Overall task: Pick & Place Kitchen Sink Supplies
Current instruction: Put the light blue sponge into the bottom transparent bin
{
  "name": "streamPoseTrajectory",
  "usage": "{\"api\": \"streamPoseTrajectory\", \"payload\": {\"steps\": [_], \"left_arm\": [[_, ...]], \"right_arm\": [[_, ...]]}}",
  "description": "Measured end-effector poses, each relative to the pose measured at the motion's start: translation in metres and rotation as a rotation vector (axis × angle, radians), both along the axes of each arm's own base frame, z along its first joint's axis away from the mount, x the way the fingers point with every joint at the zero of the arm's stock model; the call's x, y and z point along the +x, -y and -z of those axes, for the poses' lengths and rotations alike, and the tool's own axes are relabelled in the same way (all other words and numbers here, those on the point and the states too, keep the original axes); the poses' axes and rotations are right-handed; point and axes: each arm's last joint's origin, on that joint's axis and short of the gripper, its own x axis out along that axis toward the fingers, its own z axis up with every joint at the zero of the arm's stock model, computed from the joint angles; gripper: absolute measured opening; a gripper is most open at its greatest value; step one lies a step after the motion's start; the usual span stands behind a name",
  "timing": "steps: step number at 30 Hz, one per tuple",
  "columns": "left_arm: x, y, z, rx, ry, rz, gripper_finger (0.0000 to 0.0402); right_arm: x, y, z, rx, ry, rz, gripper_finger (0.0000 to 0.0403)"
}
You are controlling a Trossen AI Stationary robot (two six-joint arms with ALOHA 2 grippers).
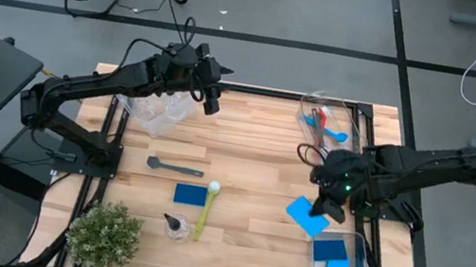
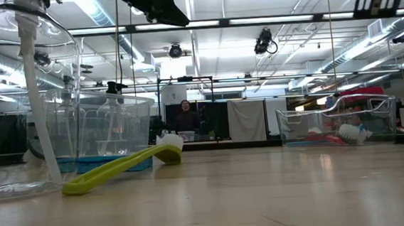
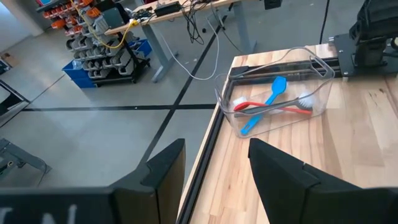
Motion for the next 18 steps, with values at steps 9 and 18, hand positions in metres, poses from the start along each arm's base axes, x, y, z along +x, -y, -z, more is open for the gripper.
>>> {"api": "streamPoseTrajectory", "payload": {"steps": [9, 18], "left_arm": [[0.000, 0.000, 0.000, 0.000, 0.000, 0.000, 0.0183], [0.000, 0.000, 0.000, 0.000, 0.000, 0.000, 0.0183]], "right_arm": [[-0.012, -0.031, 0.000, 0.041, -0.056, -0.144, 0.0013], [-0.025, -0.061, 0.003, 0.036, -0.073, -0.337, 0.0013]]}}
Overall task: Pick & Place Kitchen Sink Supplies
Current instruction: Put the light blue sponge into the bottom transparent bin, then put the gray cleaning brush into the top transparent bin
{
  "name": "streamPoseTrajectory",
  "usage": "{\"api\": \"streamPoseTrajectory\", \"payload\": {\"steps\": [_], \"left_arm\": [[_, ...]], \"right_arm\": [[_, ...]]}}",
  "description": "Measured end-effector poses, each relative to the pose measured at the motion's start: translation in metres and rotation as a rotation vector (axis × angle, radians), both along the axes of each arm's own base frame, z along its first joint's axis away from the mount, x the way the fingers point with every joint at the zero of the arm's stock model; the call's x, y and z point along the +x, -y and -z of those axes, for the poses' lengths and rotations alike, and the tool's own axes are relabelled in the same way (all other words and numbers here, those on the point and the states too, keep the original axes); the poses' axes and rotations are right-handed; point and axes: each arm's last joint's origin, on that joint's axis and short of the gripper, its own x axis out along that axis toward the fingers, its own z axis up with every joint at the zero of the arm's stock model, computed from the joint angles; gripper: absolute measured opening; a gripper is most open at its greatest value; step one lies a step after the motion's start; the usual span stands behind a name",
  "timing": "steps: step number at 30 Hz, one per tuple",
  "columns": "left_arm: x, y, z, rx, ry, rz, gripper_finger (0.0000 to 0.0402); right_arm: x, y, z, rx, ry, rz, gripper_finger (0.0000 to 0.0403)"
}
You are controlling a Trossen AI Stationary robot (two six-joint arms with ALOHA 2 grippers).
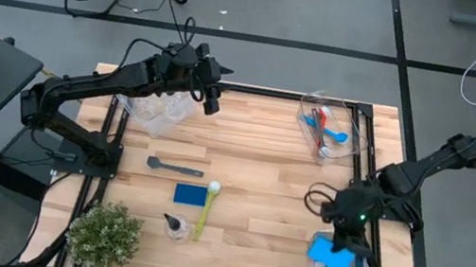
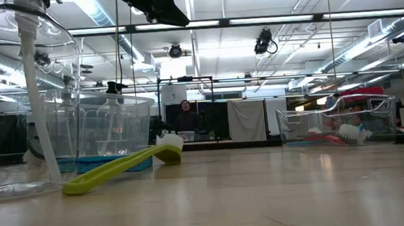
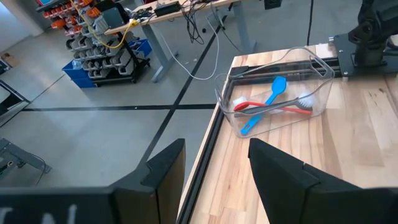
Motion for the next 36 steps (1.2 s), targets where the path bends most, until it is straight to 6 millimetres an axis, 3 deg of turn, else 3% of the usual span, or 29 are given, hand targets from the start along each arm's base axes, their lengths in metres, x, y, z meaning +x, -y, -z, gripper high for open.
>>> {"api": "streamPoseTrajectory", "payload": {"steps": [9, 19, 27, 36], "left_arm": [[0.000, 0.000, 0.000, 0.000, 0.000, 0.000, 0.0183], [0.000, 0.000, 0.000, -0.004, 0.003, -0.001, 0.0183], [0.000, 0.000, 0.000, -0.008, 0.005, 0.007, 0.0183], [0.000, 0.000, 0.000, -0.009, 0.006, 0.007, 0.0183]], "right_arm": [[-0.002, -0.029, 0.015, -0.037, -0.086, -0.131, 0.0013], [-0.005, -0.050, 0.028, -0.077, -0.205, -0.154, 0.0020], [-0.002, -0.054, 0.036, -0.103, -0.325, -0.071, 0.0076], [-0.001, -0.054, 0.037, -0.113, -0.333, -0.043, 0.0147]]}}
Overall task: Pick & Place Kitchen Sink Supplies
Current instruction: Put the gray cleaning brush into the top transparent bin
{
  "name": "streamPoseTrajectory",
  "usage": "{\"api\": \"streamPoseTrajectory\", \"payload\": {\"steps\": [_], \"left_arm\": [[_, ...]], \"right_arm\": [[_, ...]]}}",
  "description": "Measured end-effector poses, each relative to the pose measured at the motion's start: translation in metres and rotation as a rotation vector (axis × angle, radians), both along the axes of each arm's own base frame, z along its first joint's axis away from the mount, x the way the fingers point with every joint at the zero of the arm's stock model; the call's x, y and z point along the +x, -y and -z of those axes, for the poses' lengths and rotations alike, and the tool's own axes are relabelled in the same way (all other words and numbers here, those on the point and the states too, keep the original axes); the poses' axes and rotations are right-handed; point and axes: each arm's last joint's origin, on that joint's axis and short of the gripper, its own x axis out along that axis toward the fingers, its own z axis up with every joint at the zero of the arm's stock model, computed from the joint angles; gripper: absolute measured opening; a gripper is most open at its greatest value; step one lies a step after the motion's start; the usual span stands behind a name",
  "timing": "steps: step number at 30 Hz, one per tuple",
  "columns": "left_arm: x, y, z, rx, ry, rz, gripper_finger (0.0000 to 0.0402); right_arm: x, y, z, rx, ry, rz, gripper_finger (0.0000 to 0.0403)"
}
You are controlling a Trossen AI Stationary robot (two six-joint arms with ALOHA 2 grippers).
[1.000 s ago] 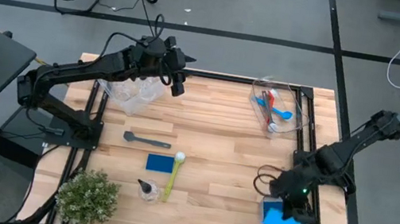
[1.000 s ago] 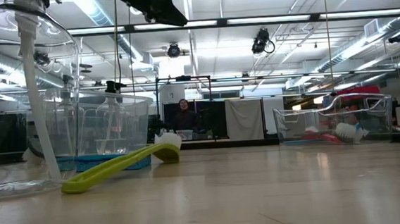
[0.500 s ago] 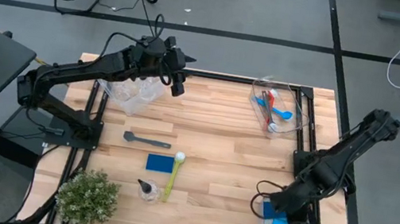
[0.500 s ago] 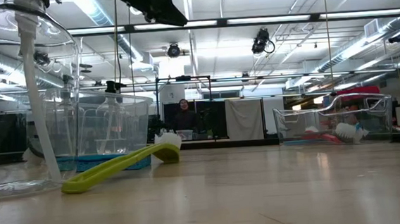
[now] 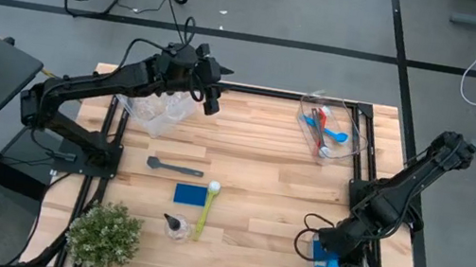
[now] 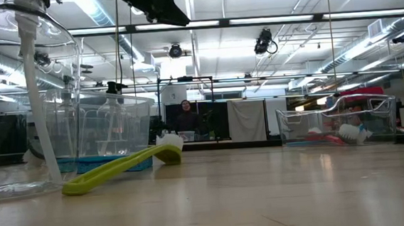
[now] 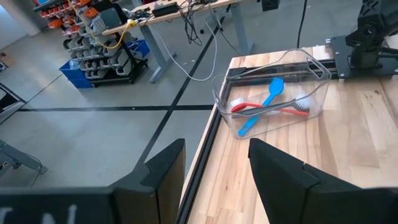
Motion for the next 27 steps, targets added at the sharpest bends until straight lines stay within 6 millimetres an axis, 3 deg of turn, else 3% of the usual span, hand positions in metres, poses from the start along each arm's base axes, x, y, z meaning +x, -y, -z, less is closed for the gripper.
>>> {"api": "streamPoseTrajectory", "payload": {"steps": [9, 19, 27], "left_arm": [[0.000, 0.000, 0.000, 0.000, 0.000, 0.000, 0.0183], [0.000, 0.000, 0.000, -0.001, 0.000, 0.001, 0.0183], [0.001, 0.000, 0.001, -0.042, 0.018, 0.005, 0.0183]], "right_arm": [[0.001, 0.001, 0.000, -0.014, 0.013, 0.011, 0.0170], [0.002, 0.003, -0.001, 0.027, -0.036, 0.018, 0.0144], [0.015, 0.016, -0.002, 0.040, -0.042, 0.112, 0.0122]]}}
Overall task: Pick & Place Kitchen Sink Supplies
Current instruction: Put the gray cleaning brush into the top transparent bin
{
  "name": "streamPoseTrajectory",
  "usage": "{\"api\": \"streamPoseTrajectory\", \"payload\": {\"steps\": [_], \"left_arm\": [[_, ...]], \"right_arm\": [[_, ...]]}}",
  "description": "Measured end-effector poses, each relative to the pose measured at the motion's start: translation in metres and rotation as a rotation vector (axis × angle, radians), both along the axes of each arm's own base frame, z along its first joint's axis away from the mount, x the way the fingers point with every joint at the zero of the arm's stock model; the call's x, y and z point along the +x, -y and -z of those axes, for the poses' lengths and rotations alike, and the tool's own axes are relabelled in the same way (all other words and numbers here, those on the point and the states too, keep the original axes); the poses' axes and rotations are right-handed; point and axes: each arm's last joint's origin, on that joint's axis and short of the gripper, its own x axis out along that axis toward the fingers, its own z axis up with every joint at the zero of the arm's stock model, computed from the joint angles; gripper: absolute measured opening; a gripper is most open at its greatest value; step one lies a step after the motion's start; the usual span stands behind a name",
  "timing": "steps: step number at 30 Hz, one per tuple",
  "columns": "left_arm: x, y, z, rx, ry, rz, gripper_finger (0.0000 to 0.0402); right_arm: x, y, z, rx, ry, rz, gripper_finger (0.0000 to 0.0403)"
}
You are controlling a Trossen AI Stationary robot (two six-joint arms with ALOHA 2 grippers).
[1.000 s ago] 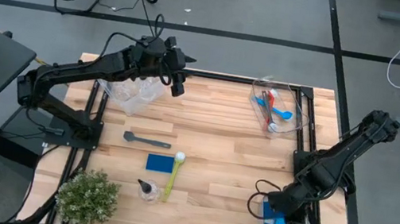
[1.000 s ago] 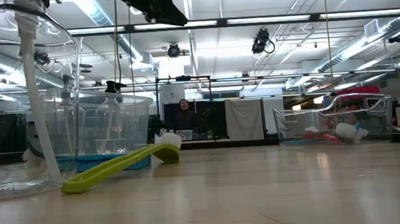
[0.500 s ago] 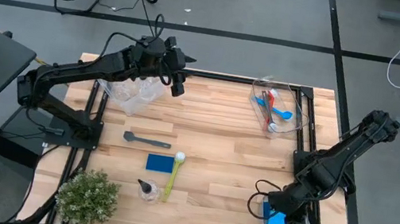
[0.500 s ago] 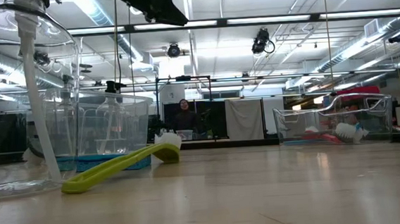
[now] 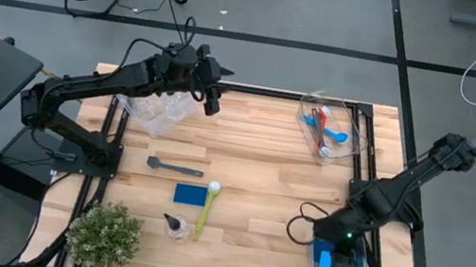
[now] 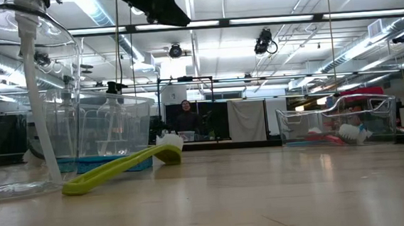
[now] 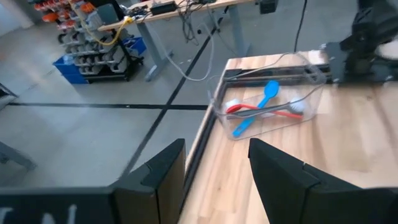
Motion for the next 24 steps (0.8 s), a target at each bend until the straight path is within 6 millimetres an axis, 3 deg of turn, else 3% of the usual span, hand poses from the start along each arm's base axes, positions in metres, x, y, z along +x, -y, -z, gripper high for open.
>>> {"api": "streamPoseTrajectory", "payload": {"steps": [15, 24], "left_arm": [[0.000, 0.002, 0.003, -0.034, -0.025, 0.057, 0.0183], [0.000, 0.002, 0.004, -0.038, -0.032, 0.057, 0.0183]], "right_arm": [[0.025, 0.033, -0.001, 0.013, 0.161, -0.009, 0.0109], [0.040, 0.064, 0.001, -0.112, 0.377, -0.058, 0.0109]]}}
